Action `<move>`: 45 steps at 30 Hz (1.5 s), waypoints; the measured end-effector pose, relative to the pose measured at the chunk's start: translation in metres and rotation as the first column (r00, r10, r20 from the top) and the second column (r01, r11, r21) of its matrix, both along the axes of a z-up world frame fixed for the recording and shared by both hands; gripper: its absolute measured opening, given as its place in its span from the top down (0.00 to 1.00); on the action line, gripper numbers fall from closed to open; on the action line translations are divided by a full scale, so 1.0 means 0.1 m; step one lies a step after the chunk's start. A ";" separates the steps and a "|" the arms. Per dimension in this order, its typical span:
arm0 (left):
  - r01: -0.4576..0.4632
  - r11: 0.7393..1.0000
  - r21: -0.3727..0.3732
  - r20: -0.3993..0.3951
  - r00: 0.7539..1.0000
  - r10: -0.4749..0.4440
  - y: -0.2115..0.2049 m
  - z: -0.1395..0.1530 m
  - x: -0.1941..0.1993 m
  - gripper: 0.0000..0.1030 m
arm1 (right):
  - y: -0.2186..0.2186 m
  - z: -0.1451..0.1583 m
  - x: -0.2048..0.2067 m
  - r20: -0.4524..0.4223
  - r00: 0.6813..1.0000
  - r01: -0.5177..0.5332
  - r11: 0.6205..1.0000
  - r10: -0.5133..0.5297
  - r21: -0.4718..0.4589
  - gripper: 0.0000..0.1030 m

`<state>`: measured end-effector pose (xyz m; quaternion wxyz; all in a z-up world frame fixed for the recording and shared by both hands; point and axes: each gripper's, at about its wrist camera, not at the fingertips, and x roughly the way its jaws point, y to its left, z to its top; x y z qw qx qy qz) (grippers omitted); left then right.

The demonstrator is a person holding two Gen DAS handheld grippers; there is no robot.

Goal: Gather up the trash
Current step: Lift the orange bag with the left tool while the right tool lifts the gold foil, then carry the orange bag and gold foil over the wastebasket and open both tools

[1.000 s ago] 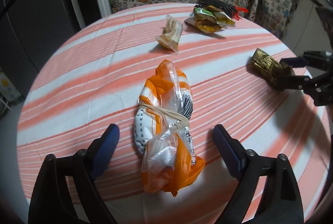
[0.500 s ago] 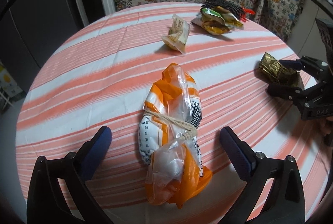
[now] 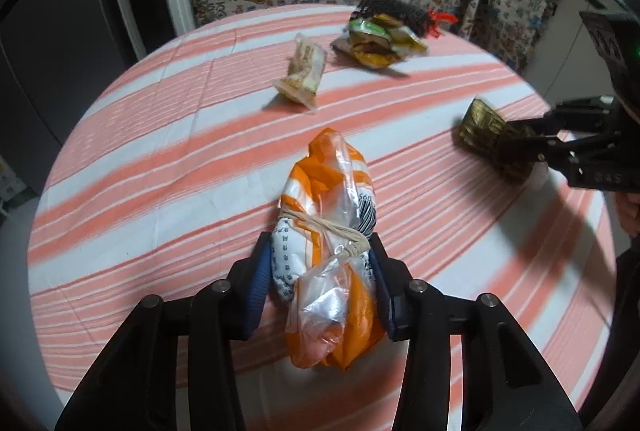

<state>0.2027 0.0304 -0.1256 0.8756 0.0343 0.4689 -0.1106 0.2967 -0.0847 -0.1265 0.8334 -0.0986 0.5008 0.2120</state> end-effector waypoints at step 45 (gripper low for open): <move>0.431 0.865 -0.258 0.011 0.896 -0.443 -4.28 -0.09 -0.29 0.56 | -4.12 -0.26 -1.60 0.069 0.633 0.742 0.629 -0.771 0.231 0.73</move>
